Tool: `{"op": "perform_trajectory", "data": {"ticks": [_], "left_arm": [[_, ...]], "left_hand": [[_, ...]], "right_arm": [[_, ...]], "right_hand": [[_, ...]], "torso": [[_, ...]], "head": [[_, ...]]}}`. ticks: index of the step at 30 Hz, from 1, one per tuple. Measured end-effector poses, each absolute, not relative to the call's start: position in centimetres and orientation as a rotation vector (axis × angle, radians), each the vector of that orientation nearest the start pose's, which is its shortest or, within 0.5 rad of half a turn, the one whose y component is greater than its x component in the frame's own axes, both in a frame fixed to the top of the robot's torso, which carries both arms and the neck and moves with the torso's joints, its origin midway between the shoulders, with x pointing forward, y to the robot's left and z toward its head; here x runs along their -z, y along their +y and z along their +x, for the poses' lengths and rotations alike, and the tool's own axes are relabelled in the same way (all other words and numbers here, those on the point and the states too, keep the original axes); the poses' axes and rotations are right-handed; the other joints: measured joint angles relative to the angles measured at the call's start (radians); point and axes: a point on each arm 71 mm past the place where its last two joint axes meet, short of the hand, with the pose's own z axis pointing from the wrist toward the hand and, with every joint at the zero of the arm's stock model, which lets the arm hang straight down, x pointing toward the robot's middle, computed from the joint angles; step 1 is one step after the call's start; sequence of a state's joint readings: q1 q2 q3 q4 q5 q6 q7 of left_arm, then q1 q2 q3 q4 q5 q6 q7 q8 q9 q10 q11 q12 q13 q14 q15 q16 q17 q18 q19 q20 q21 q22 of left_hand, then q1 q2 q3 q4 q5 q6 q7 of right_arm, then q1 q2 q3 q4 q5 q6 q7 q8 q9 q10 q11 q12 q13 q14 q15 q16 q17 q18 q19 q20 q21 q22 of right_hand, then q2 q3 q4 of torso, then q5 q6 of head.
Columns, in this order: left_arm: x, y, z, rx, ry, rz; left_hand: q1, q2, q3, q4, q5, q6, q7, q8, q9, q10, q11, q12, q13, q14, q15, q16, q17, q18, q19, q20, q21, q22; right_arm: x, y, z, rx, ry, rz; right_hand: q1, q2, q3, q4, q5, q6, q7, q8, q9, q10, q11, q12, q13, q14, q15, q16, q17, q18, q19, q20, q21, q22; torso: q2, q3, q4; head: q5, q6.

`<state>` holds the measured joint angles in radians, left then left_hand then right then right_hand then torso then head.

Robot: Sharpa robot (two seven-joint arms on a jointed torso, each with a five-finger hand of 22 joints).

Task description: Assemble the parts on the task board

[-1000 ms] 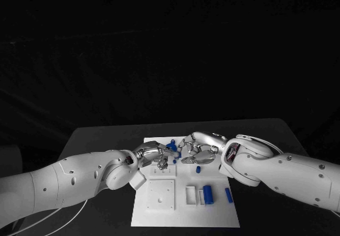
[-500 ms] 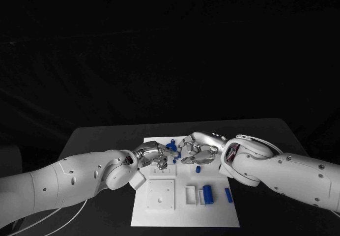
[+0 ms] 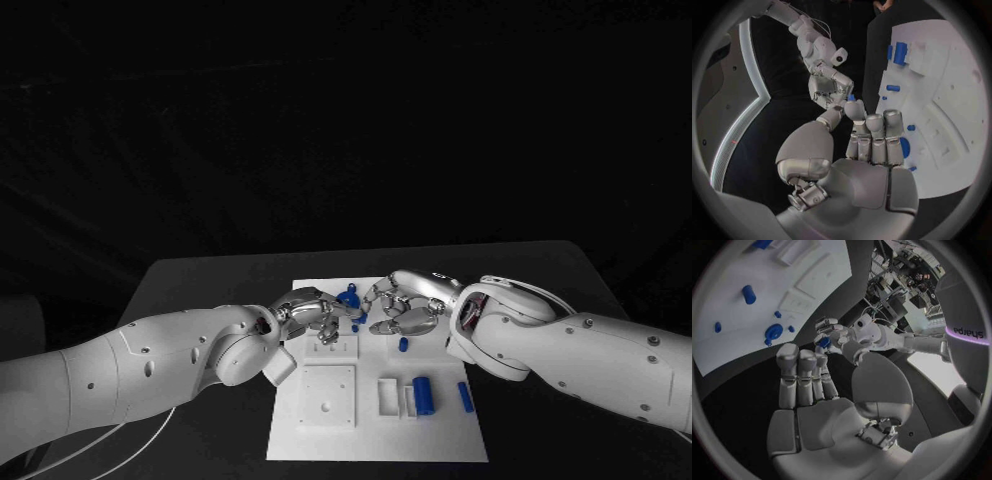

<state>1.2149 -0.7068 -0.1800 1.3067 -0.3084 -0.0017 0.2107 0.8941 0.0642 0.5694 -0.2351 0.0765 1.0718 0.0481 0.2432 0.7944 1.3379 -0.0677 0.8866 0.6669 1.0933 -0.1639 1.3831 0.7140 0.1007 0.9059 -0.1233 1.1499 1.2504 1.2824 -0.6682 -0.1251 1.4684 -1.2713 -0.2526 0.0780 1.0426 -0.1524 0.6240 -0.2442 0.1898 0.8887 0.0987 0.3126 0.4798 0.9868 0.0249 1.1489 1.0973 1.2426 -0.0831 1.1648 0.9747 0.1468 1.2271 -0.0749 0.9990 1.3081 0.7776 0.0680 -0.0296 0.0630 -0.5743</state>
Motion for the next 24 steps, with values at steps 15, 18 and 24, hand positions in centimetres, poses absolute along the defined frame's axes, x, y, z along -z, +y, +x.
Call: {"op": "perform_trajectory", "data": {"ticks": [15, 18, 24], "left_arm": [[24.4, 18.7, 50.0, 1.325, 1.964, -0.7], [24.4, 18.8, 50.1, 1.267, 1.958, -0.674], [24.7, 19.6, 50.6, 1.081, 1.935, -0.665]], "left_hand": [[-0.001, 0.001, -0.007, -0.003, 0.033, 0.0, 0.0, 0.005, 0.004, 0.0, 0.0, 0.0, 0.0, 0.0, 0.0, 0.0, -0.001, 0.0, 0.0, 0.0, 0.0, 0.004], [-0.001, 0.001, -0.005, -0.006, 0.062, 0.0, 0.0, 0.01, 0.009, -0.002, 0.002, 0.0, 0.0, 0.0, 0.0, 0.004, -0.001, 0.0, 0.0, 0.0, 0.0, 0.006], [0.013, -0.013, -0.006, -0.007, 0.102, 0.0, 0.0, 0.01, 0.011, 0.002, -0.002, 0.0, -0.003, 0.0, 0.0, 0.007, -0.003, 0.0, 0.014, -0.005, 0.004, 0.007]], "right_arm": [[18.1, -13.7, 49.9, -0.912, 1.69, -0.209], [18.1, -15.1, 50.8, -0.878, 1.681, -0.169], [17.3, -17.4, 52.6, -0.831, 1.641, -0.076]], "right_hand": [[-0.011, -0.011, -0.002, 0.002, 0.0, 0.009, 0.037, -0.013, -0.003, -0.001, 0.001, 0.0, -0.007, -0.001, 0.001, 0.0, 0.0, 0.001, -0.002, -0.002, 0.0, 0.0], [-0.015, -0.015, 0.0, 0.006, 0.0, -0.002, 0.044, -0.019, -0.004, -0.006, 0.006, 0.0, -0.008, -0.002, 0.002, 0.0, 0.0, 0.001, -0.004, -0.003, 0.0, 0.0], [-0.019, -0.019, 0.004, 0.01, 0.008, -0.008, 0.043, -0.023, -0.004, -0.006, 0.006, 0.0, -0.01, -0.003, 0.003, 0.0, 0.0, 0.001, -0.006, -0.002, 0.0, 0.0]], "torso": [[0.0, 0.0001, 0.0], [0.0, 0.0001, 0.0003], [-0.001, 0.0018, 0.0009]], "head": [[0.001, -0.003], [0.002, -0.003], [0.005, -0.004]]}}
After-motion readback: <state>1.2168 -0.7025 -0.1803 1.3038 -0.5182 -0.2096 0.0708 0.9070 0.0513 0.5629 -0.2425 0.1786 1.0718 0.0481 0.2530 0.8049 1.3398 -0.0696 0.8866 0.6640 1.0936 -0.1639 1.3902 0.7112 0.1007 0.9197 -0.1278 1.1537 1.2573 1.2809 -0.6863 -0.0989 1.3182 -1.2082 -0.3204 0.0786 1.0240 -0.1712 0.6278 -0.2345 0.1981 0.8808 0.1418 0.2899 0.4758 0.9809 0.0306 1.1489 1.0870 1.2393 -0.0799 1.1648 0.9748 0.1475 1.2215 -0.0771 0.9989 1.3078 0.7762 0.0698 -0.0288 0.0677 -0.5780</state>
